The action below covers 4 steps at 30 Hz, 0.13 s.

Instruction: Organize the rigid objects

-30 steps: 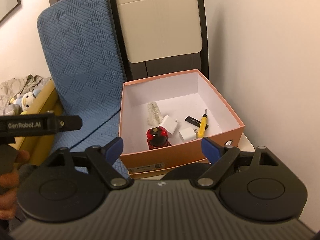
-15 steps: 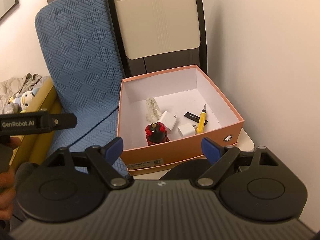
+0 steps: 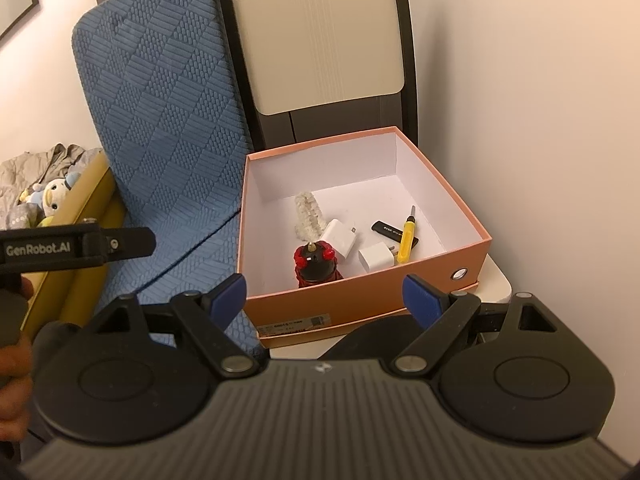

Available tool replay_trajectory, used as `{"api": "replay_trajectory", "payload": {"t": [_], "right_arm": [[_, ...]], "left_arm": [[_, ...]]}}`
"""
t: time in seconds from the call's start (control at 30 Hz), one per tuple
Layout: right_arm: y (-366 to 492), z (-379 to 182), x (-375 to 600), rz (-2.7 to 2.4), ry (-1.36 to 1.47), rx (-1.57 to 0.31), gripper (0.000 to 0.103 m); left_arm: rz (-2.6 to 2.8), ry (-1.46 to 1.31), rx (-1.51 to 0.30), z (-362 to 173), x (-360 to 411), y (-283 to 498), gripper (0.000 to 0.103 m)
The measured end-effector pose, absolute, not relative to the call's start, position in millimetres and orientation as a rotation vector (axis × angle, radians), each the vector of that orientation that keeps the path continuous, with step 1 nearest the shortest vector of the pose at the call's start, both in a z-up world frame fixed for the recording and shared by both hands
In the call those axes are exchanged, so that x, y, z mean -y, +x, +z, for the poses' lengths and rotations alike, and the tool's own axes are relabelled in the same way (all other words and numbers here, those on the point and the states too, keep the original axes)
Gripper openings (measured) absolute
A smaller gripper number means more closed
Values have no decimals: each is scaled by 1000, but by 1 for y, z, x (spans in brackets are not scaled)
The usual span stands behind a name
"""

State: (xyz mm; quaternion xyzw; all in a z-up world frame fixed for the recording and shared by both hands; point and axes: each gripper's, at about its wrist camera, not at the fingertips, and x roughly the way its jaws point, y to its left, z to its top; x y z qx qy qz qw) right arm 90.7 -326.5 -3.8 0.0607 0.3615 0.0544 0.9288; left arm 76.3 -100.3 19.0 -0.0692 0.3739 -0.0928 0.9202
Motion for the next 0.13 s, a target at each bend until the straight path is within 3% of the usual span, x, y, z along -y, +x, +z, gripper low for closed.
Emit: {"api": "replay_trajectory", "payload": {"t": [0.13], "right_arm": [[91, -4, 327, 111, 123, -743, 87]], "left_arm": [[-194, -142, -772, 17, 101, 76, 103]]}}
